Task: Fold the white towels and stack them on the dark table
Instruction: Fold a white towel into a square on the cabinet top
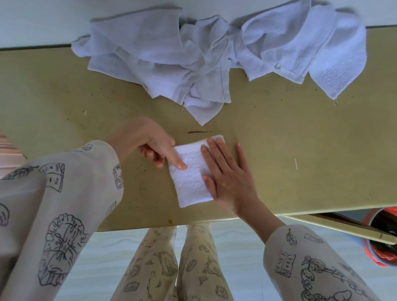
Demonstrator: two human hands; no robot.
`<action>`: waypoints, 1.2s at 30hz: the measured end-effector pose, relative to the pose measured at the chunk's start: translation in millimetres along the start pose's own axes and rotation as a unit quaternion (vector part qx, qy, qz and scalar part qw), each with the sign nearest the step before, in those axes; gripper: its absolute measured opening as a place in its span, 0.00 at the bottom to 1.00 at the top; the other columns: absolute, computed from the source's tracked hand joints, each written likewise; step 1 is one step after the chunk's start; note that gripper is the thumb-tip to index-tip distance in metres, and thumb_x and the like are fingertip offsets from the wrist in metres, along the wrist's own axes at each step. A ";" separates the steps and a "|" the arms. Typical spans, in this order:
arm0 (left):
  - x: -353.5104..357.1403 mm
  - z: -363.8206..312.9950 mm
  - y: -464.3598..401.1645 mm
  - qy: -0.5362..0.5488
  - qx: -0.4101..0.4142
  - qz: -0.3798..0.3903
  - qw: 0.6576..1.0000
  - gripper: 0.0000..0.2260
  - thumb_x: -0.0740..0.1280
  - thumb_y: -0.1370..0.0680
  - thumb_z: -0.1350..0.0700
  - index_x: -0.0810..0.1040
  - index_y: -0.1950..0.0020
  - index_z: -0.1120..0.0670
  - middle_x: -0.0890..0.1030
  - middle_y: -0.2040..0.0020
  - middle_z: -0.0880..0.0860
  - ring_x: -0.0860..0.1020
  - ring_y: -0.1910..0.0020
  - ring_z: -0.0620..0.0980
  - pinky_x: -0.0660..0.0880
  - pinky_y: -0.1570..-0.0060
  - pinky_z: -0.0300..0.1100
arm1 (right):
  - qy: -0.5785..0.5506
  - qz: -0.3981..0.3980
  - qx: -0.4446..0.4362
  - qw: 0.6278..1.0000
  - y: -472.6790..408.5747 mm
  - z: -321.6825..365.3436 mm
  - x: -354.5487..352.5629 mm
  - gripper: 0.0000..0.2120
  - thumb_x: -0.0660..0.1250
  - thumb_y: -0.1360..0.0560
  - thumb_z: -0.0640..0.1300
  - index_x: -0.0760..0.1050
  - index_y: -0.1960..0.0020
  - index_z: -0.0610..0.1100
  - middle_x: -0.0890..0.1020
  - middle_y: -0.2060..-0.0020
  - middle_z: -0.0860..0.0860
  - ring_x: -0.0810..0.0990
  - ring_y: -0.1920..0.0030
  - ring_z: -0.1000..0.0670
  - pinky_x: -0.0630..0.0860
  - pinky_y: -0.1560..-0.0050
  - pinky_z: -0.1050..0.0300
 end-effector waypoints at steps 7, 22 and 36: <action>-24.3 14.4 33.6 0.193 0.154 -0.259 0.934 0.12 0.61 0.23 0.45 0.75 0.46 0.51 0.78 0.67 0.50 0.68 0.76 0.42 0.67 0.74 0.33 | -0.001 -0.007 0.011 1.000 -0.4 0.4 -2.1 0.26 0.49 0.21 0.52 0.60 0.26 0.42 0.62 0.26 0.46 0.57 0.26 0.48 0.56 0.29 0.40; 68.1 -21.7 2.5 -0.111 0.126 -0.670 0.723 0.24 0.53 0.20 0.51 0.59 0.27 0.62 0.62 0.27 0.58 0.58 0.27 0.54 0.61 0.31 0.58 | -0.024 -0.004 0.010 1.000 -1.0 -0.1 3.4 0.26 0.45 0.20 0.53 0.59 0.27 0.42 0.64 0.27 0.46 0.57 0.26 0.48 0.54 0.28 0.40; 68.9 -9.6 -6.9 -0.164 0.111 -0.580 0.790 0.41 0.46 0.25 0.30 0.56 0.27 0.63 0.60 0.26 0.60 0.55 0.26 0.54 0.53 0.29 0.57 | 0.008 0.052 0.022 0.998 -1.2 0.9 3.9 0.28 0.48 0.22 0.53 0.53 0.26 0.41 0.60 0.26 0.45 0.53 0.26 0.47 0.52 0.29 0.42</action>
Point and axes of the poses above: each hand's wrist, its own y-axis away from the middle knuckle, its own x-axis out of the palm, z = x × y, the point moved 8 cm from there along -y, towards the middle knuckle
